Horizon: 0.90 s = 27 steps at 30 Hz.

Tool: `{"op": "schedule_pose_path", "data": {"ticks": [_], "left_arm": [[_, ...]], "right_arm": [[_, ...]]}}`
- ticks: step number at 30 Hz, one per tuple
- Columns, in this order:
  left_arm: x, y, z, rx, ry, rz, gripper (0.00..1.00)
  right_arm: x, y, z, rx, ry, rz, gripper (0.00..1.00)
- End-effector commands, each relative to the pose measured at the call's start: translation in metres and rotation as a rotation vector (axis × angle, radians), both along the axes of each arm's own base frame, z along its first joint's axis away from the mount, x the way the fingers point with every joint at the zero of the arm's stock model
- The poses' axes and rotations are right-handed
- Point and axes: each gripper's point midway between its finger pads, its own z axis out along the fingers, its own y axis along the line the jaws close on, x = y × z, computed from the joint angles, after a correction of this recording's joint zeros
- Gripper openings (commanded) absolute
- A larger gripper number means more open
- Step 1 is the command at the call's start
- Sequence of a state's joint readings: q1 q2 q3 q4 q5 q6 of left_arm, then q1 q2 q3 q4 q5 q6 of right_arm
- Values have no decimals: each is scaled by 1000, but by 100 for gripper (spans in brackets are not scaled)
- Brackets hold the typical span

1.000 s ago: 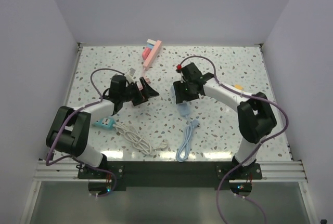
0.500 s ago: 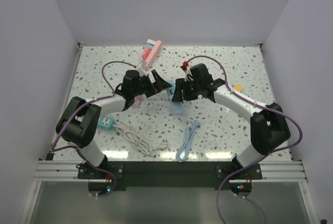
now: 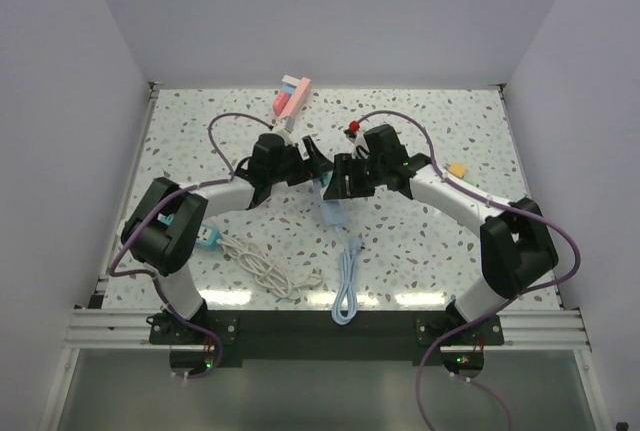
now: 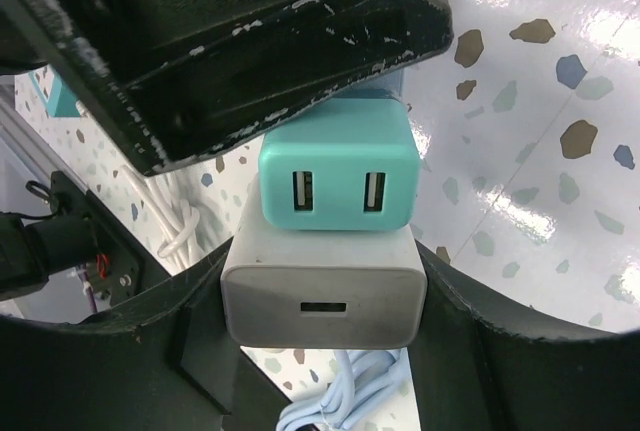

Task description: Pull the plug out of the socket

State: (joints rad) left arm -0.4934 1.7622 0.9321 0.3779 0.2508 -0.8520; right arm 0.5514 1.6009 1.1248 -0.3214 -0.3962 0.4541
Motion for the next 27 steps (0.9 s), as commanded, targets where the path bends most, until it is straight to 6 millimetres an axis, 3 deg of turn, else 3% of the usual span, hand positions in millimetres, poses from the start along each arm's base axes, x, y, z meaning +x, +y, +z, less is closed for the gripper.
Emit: {"op": "schedule_pose_path", "data": {"ticks": [1,2,4,5,7,8,9,13,15,17,20,25,27], "left_arm": [[9,-4,7,32,-56,-2,87],[7,-7,8,20,-58,-21,74],[4,-9,8,3,-63,-41,60],[1,-11,9,-6,-62,-55,44],[-4,-10,5,-10,-59,-66,28],[-6,-9,2,-5,-54,-66,7],[-9,-7,-4,11,-37,-68,0],[-13,3,-17,74,-36,-70,0],[-13,12,-26,117,-29,-58,0],[-12,19,-33,126,-20,-51,0],[-15,25,-47,143,-1,-55,0],[-15,24,-61,159,26,-77,0],[-15,21,-66,160,42,-87,0]], "right_arm": [[5,16,46,134,-94,19,0],[5,16,45,132,-87,15,0],[6,15,43,130,-89,8,0],[6,15,42,129,-86,3,0],[7,15,40,126,-82,-1,0],[7,15,40,124,-85,0,0],[8,14,40,118,-82,1,0],[6,-1,49,106,-91,4,0],[13,-25,49,107,-92,-48,0],[22,-51,61,133,-120,-108,0],[24,-73,70,157,-133,-135,0],[16,-69,78,213,-98,-55,0],[12,-68,72,194,-61,-25,0]]}}
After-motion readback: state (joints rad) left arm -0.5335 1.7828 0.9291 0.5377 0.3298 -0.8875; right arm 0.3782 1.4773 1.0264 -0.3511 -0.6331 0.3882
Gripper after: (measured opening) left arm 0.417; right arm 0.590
